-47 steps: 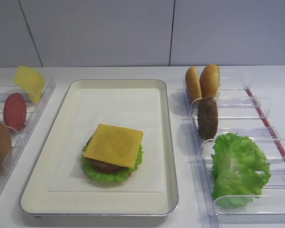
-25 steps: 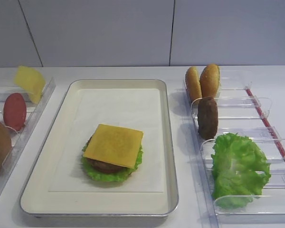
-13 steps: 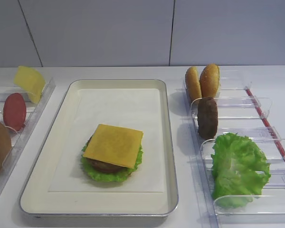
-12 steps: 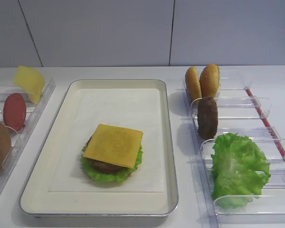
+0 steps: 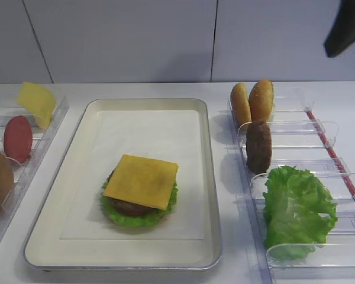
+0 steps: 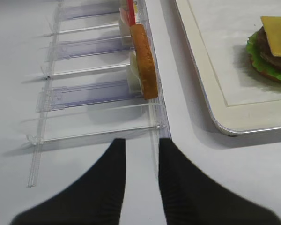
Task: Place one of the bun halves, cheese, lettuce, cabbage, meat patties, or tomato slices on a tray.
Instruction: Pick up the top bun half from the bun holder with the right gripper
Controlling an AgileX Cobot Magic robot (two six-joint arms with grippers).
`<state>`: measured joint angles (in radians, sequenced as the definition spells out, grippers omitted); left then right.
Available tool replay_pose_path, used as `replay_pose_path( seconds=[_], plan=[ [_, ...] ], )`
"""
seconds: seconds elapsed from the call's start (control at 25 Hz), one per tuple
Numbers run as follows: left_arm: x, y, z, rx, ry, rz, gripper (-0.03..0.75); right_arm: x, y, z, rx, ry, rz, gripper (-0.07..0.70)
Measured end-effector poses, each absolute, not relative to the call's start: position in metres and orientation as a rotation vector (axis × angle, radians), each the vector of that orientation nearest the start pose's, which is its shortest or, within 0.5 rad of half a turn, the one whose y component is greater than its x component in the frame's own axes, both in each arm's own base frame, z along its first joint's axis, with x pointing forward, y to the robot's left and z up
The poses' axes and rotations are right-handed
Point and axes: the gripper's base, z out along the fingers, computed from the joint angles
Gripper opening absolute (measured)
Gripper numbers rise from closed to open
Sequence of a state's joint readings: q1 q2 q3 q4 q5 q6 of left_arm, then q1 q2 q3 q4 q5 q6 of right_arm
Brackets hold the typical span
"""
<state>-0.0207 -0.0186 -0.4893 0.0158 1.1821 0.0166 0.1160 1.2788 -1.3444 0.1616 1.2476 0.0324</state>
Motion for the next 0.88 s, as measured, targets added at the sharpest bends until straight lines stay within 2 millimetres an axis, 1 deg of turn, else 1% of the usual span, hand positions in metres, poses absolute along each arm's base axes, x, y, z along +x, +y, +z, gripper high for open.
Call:
replay_pose_path(
  seconds=[0.12, 0.16, 0.24, 0.32, 0.4, 0.48, 0.64, 0.88],
  plan=[
    [-0.012, 0.002, 0.265, 0.038, 2.157, 0.017, 0.171, 0.276, 0.066, 0.382, -0.175, 2.690, 0.281, 0.610],
    [-0.012, 0.002, 0.265, 0.038, 2.157, 0.017, 0.171, 0.286, 0.074, 0.384, -0.188, 2.686, 0.278, 0.610],
    [-0.012, 0.002, 0.265, 0.038, 2.157, 0.017, 0.171, 0.309, 0.091, 0.377, -0.199, 2.705, 0.243, 0.610],
    [-0.012, 0.002, 0.265, 0.038, 2.157, 0.017, 0.171, 0.329, 0.103, 0.370, -0.204, 2.714, 0.204, 0.610],
    [-0.012, 0.002, 0.265, 0.038, 2.157, 0.017, 0.171, 0.350, 0.113, 0.360, -0.213, 2.726, 0.177, 0.598],
    [-0.012, 0.002, 0.265, 0.038, 2.157, 0.017, 0.171, 0.366, 0.120, 0.350, -0.219, 2.740, 0.173, 0.574],
    [-0.012, 0.002, 0.265, 0.040, 2.157, 0.018, 0.171, 0.388, 0.129, 0.332, -0.206, 2.768, 0.194, 0.531],
    [-0.012, 0.002, 0.265, 0.040, 2.156, 0.018, 0.171, 0.403, 0.136, 0.309, -0.205, 2.814, 0.205, 0.524]
  ],
)
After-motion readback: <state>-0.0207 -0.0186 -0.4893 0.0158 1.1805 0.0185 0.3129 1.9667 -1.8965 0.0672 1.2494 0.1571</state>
